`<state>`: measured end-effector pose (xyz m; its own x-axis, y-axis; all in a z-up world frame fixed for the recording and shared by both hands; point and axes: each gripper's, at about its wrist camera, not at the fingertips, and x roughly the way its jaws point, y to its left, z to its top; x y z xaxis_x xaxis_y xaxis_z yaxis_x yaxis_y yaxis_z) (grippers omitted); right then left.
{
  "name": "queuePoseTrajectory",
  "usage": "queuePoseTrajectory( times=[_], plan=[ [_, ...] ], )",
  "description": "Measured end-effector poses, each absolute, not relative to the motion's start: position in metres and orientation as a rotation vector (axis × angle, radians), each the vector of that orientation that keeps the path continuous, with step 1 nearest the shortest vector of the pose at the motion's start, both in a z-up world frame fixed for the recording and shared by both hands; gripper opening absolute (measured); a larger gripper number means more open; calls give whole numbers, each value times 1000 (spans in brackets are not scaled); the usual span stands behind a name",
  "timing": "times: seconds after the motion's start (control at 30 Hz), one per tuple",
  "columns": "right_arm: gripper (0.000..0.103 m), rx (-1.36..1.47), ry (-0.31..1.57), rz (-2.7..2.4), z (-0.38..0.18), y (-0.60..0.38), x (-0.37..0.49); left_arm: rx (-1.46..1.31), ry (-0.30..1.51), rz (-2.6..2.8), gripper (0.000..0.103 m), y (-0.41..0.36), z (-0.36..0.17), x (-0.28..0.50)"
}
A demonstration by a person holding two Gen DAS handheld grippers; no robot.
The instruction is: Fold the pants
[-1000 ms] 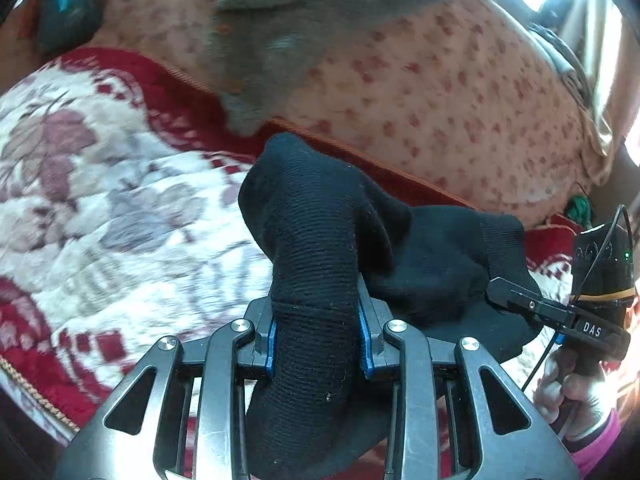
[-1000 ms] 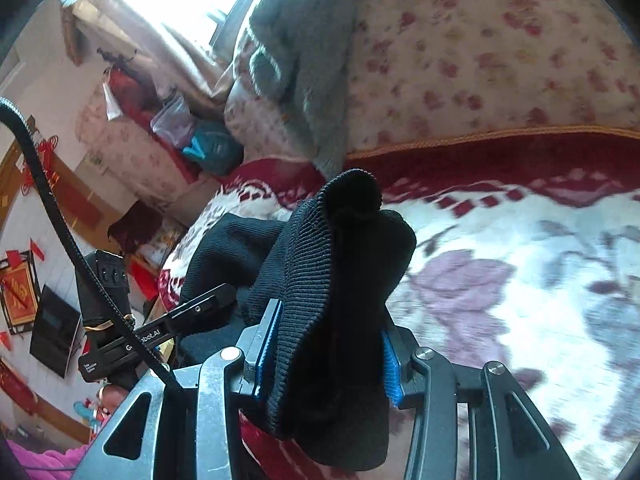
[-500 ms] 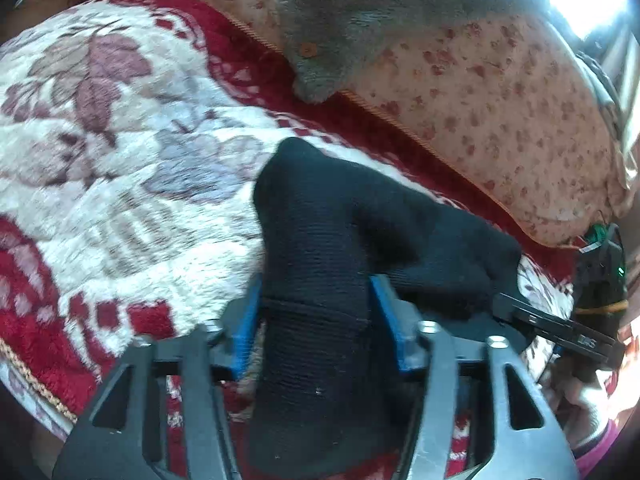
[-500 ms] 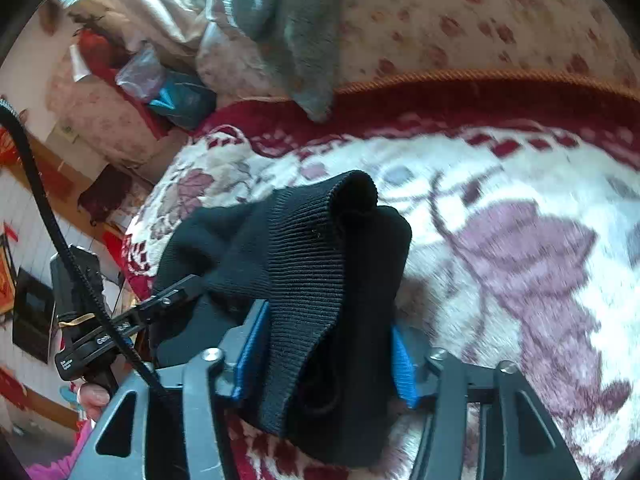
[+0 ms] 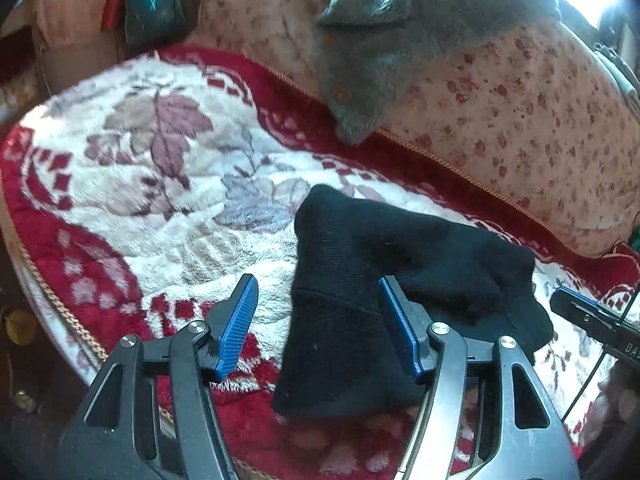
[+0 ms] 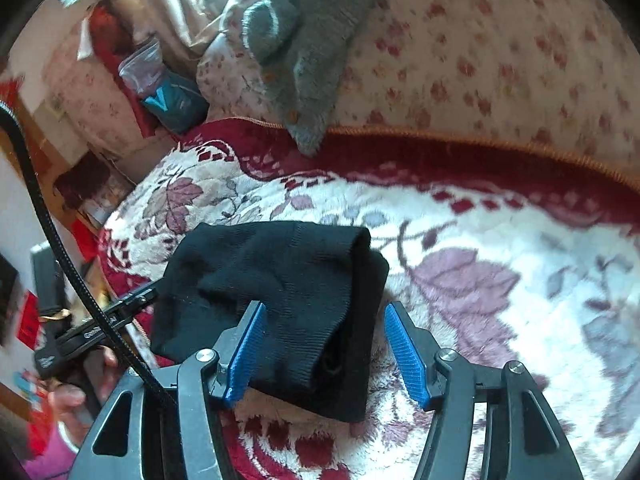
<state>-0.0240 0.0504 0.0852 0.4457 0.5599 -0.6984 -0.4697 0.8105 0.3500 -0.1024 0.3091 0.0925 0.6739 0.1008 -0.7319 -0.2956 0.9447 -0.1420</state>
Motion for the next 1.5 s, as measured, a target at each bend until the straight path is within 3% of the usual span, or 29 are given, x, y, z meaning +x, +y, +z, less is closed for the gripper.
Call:
queuePoseTrajectory(
  times=[0.4,1.5],
  plan=[
    [59,34,875,639,92,75,-47,-146,730,305,62,273,104,-126],
    [60,-16,876,645,87,93,-54,-147,760,327,62,267,94,-125]
  ],
)
